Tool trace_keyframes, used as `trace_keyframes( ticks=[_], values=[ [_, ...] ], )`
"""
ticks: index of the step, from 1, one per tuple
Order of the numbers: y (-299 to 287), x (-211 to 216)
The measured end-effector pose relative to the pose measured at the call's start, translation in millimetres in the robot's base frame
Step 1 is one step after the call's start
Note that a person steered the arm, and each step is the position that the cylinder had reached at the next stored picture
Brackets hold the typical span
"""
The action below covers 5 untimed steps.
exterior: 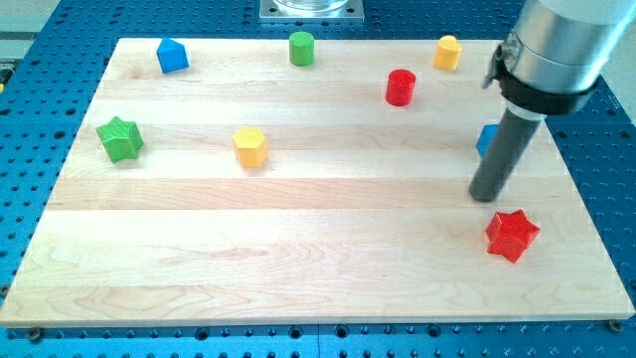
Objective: Move the red circle towards the bottom left corner
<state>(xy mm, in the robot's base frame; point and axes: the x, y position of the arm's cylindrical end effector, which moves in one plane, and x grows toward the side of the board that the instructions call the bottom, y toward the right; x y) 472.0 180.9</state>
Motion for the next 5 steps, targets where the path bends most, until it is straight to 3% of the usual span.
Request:
trace_keyframes(
  ticks=[2, 3, 4, 5],
  values=[
    [-43, -70],
    [-42, -117],
    [-2, -143],
    [-12, -159]
  ],
)
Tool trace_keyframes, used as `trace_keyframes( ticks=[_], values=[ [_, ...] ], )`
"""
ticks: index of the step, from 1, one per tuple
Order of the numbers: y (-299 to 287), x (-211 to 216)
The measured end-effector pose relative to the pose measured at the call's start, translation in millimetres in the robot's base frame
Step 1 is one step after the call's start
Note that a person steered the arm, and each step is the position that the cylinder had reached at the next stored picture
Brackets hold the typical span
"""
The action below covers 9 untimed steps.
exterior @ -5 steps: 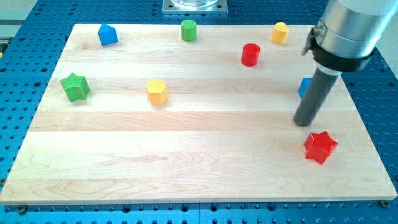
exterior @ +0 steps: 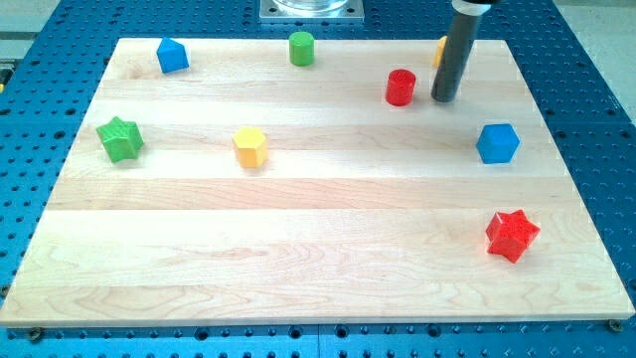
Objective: Move the red circle towards the bottom left corner
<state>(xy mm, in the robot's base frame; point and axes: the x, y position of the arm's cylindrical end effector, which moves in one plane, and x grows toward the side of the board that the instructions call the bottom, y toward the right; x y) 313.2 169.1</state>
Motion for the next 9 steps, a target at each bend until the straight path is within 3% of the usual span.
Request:
trace_keyframes(
  ticks=[1, 2, 3, 4, 5, 6, 7, 9],
  values=[
    [-24, -6],
    [-66, 17],
    [-35, -23],
    [-76, -27],
    [-167, 62],
    [-199, 111],
    [-166, 89],
    [-277, 186]
  ],
)
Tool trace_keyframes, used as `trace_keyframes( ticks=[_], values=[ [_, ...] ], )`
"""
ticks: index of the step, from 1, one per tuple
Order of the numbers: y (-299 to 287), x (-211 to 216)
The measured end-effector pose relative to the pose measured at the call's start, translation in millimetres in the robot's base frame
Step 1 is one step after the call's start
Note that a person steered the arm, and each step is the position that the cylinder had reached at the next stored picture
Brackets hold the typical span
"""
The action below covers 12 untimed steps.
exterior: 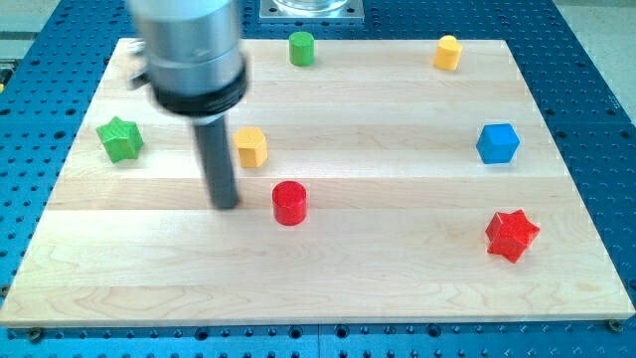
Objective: Move the red circle towards the bottom left corner
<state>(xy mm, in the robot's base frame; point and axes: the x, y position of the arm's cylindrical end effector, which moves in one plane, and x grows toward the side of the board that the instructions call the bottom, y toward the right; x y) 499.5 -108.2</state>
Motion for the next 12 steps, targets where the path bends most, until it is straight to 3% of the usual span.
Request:
trace_keyframes(
  ticks=[1, 2, 4, 5, 6, 7, 8, 12],
  values=[
    [57, -75],
    [122, -46],
    [-16, 24],
    [63, 1],
    [102, 27],
    [51, 71],
    [25, 75],
    [38, 49]
  ],
)
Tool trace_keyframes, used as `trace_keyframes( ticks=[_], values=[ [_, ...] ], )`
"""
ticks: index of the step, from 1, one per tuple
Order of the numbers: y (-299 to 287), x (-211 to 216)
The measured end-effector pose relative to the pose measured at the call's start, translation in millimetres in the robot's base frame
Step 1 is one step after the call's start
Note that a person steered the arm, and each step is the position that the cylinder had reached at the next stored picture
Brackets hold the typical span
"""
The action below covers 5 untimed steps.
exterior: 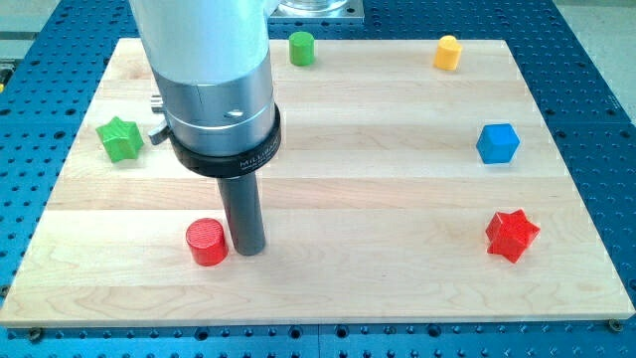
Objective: Move the red circle towards the bottom left corner
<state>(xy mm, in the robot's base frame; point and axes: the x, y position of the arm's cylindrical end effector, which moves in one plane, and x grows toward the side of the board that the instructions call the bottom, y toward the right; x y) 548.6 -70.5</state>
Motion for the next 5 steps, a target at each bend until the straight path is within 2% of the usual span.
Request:
trace_keyframes(
  ticks=[1, 4, 5],
  values=[
    [-1, 0],
    [-52, 6],
    [-141, 20]
  ],
)
